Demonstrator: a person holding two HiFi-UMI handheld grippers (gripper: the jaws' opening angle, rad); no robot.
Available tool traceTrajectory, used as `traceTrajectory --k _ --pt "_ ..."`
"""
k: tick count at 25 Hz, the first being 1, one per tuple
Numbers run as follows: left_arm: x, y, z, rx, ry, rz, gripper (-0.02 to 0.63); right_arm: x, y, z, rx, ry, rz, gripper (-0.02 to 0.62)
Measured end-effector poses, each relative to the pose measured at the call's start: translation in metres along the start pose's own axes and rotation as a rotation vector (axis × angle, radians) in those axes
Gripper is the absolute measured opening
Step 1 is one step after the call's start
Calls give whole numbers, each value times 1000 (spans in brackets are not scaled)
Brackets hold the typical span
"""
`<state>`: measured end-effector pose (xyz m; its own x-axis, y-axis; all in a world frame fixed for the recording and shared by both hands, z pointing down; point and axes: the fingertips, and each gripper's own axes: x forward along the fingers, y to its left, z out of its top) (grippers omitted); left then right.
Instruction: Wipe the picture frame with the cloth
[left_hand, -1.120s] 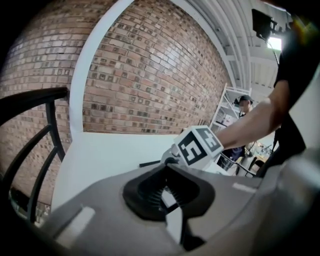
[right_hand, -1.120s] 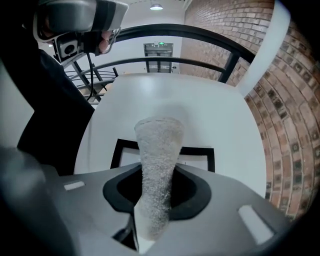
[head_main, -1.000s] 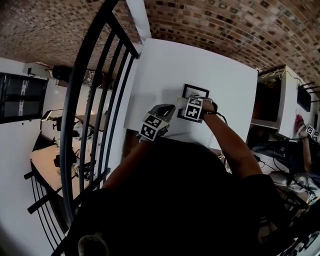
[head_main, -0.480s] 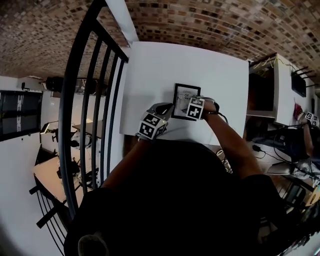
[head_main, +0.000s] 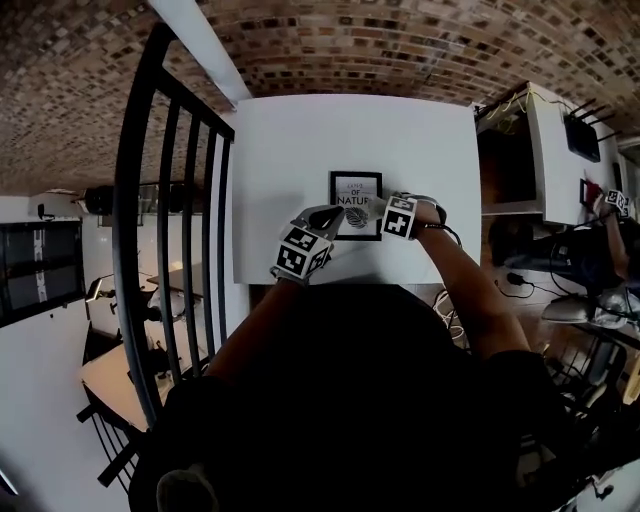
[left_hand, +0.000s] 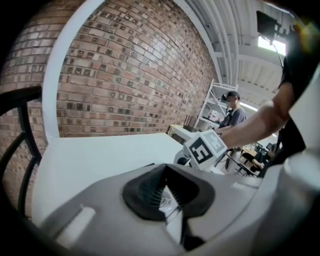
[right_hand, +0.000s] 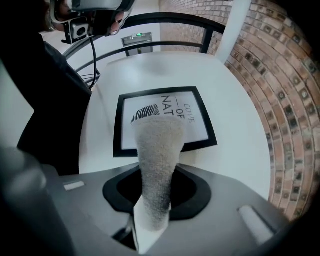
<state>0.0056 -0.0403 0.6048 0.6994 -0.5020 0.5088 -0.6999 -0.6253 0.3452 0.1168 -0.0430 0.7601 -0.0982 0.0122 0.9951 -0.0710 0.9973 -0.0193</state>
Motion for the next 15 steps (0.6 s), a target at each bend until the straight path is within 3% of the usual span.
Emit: traceTrajectory --k 5,9,15 --pt "-1 -2 -2 1 6 2 2 -11 -7 -8 22 -18 -19 112" --pt "-7 2 -6 -15 12 25 2 -23 -7 26 17 -93 -25 112" --pt "-20 11 -14 -33 16 62 2 -19 18 86 -90 -145 7 112"
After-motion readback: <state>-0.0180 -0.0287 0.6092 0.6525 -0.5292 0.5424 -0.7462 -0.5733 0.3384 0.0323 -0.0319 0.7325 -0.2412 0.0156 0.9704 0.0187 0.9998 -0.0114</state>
